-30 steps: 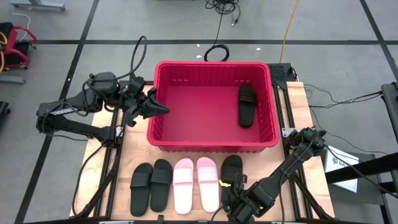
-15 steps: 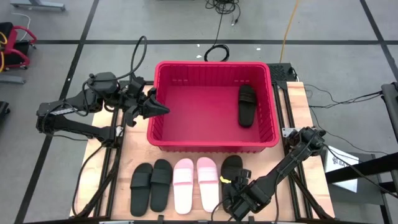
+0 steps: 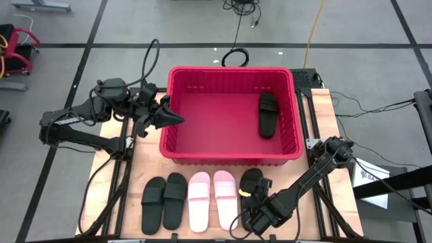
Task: Pick and place slides into bin
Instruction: Put the black slide into the red organizer bin
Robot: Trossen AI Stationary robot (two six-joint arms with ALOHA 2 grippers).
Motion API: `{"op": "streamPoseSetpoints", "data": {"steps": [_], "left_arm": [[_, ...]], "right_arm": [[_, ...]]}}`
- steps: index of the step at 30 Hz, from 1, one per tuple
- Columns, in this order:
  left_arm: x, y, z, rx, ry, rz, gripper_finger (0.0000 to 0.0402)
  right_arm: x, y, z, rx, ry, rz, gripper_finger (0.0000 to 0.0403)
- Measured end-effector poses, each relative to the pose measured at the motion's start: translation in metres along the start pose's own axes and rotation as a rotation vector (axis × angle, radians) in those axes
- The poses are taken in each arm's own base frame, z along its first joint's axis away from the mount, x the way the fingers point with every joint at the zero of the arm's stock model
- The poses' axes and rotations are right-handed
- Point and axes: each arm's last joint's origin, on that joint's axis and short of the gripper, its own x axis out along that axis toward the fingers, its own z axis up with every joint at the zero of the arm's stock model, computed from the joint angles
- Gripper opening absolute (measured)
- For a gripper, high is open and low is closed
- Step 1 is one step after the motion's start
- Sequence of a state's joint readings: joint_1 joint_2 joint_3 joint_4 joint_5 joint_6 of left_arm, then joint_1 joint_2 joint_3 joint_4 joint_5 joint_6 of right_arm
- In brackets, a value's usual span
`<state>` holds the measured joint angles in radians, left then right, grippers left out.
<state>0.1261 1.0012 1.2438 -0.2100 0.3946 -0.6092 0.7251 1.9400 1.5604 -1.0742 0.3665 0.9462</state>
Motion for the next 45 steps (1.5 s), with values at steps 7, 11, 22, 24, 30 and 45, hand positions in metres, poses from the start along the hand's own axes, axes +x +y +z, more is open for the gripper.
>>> {"op": "streamPoseSetpoints", "data": {"steps": [7, 11, 22, 24, 30, 45], "left_arm": [[0.0, 0.0, 0.0, 0.011, 0.0, 0.0, 0.0026], [0.0, 0.0, 0.0, 0.012, 0.0, 0.0, 0.0026], [0.0, 0.0, 0.0, 0.004, 0.003, 0.002, 0.0026], [0.0, 0.0, 0.0, 0.003, 0.003, 0.002, 0.0026], [0.0, 0.0, 0.0, 0.002, 0.003, 0.002, 0.0026], [0.0, 0.0, 0.0, 0.004, 0.002, 0.003, 0.0026]], "right_arm": [[0.012, -0.007, -0.002, 0.042, 0.023, -0.038, 0.0201], [0.02, -0.013, -0.003, 0.077, 0.038, -0.067, 0.0201], [0.034, -0.022, -0.004, 0.129, 0.012, -0.127, 0.02], [0.035, -0.022, -0.004, 0.13, 0.011, -0.127, 0.0192], [0.036, -0.021, -0.005, 0.133, 0.029, -0.106, 0.0116], [0.031, -0.019, -0.004, 0.221, 0.05, -0.049, 0.0006]]}}
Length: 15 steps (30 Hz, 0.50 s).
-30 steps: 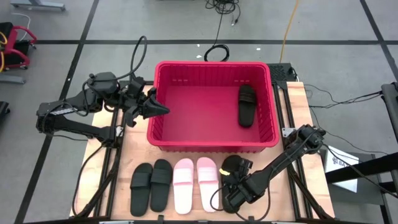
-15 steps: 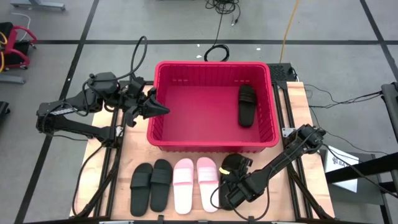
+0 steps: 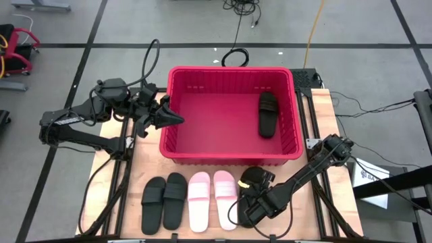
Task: Pick and place slides into bin
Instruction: Put the black slide into the red organizer bin
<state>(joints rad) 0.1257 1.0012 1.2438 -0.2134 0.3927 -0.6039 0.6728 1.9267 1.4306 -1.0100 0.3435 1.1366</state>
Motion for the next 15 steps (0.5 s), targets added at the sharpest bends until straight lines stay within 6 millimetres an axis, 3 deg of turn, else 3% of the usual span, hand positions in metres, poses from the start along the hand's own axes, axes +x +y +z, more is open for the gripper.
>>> {"op": "streamPoseSetpoints", "data": {"steps": [15], "left_arm": [[0.0, 0.002, 0.001, -0.033, -0.049, 0.068, 0.0026]], "right_arm": [[-0.055, -0.022, 0.01, 0.065, -0.052, 0.159, 0.0003]]}}
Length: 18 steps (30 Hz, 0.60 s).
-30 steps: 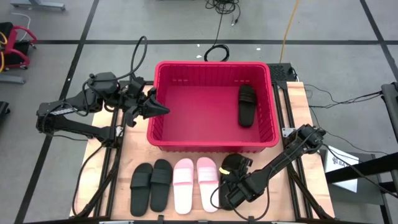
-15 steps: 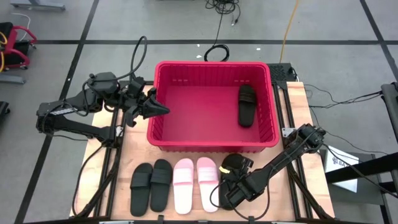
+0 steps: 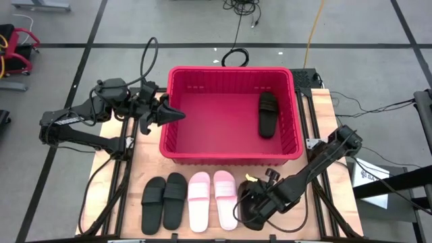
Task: Pick and place slides into bin
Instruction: Put the black slide into the red organizer bin
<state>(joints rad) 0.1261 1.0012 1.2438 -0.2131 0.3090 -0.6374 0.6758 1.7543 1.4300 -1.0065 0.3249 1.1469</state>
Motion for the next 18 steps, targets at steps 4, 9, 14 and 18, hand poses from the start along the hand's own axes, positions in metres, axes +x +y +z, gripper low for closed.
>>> {"op": "streamPoseSetpoints", "data": {"steps": [4, 9, 14, 18], "left_arm": [[0.0, 0.0, 0.0, 0.0, 0.0, 0.0, 0.0026], [0.0, 0.0, 0.0, 0.004, -0.001, 0.001, 0.0026], [0.0, 0.001, 0.0, 0.005, -0.015, 0.021, 0.0026], [0.0, 0.001, 0.001, 0.001, -0.03, 0.039, 0.0026]], "right_arm": [[-0.02, -0.004, 0.005, 0.028, -0.041, 0.073, 0.0003], [-0.043, -0.012, 0.012, 0.062, -0.107, 0.148, 0.0003], [-0.064, -0.021, 0.018, 0.091, -0.182, 0.196, 0.0003], [-0.078, -0.027, 0.023, 0.095, -0.247, 0.232, 0.0002]]}}
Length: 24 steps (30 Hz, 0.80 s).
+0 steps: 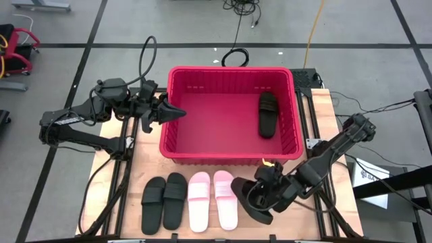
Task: Pick and place slides into bin
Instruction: Put the black slide into the red organizer bin
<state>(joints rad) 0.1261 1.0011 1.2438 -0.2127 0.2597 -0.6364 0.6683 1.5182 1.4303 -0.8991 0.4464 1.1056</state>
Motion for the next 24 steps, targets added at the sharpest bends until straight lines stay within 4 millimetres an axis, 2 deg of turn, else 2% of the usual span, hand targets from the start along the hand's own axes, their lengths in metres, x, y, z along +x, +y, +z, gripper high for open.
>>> {"op": "streamPoseSetpoints", "data": {"steps": [12, 19, 24], "left_arm": [[0.0, 0.0, 0.0, -0.055, 0.003, -0.005, 0.0026], [0.0, -0.002, -0.002, -0.052, 0.056, -0.072, 0.0026], [0.0, -0.004, -0.002, 0.014, 0.062, -0.096, 0.0026]], "right_arm": [[-0.016, -0.008, 0.047, 0.018, -0.209, 0.137, 0.0002], [-0.032, -0.026, 0.078, 0.052, -0.333, 0.172, 0.0003], [-0.049, -0.038, 0.094, 0.068, -0.418, 0.205, 0.0003]]}}
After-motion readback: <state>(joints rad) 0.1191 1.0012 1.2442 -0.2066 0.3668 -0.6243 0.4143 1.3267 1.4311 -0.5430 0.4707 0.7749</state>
